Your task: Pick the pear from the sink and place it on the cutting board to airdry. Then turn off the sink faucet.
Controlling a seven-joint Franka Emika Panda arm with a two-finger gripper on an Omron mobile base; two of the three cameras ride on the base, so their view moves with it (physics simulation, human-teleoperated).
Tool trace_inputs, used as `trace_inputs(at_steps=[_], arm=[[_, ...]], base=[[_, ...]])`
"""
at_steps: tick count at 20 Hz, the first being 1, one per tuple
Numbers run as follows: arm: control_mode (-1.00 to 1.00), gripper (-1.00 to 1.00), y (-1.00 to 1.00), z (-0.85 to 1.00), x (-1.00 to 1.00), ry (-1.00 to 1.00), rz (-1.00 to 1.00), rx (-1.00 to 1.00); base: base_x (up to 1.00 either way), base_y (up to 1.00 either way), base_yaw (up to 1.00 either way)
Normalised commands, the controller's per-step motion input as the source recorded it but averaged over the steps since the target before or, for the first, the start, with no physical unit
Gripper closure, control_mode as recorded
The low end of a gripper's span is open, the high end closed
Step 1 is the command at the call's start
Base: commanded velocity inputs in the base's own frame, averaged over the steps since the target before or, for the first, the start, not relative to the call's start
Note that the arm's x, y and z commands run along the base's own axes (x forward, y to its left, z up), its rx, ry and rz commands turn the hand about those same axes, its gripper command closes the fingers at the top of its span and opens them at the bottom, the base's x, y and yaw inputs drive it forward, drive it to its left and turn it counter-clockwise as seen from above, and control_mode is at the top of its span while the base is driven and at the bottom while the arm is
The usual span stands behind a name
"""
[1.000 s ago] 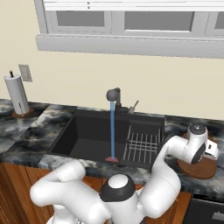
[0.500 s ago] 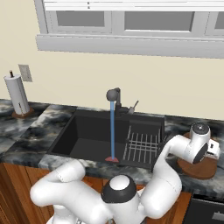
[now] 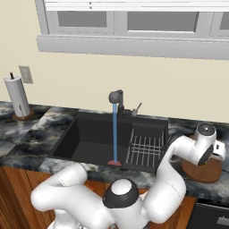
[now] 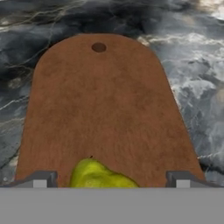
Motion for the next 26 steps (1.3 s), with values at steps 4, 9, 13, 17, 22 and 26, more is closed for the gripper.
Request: trace_inputs(at_steps=[4,9,13,17,22,26], arm=[[-1.00,-1.00,0.01,0.43,0.00,-0.05,0.06,0.01],[-1.00,-1.00,0.14,0.48,-0.03,-0.04,0.07,0.02],[-1.00,-1.00,0.42,0.40,-0.26,-0.09,0.08,0.00],[-1.00,-1.00,0.68,0.16,-0.53,-0.14,0.01,-0.05],[-1.00,-1.00,0.73,0.05,-0.42,-0.14,0.07,-0.08],[-1.00,-1.00,0.57,0.12,-0.42,-0.15,0.23,-0.06]], base=[[0.00,0.00,0.00],[0.00,0.00,0.00],[0.00,0.00,0.00],[0.00,0.00,0.00],[0.00,0.00,0.00],[0.00,0.00,0.00]])
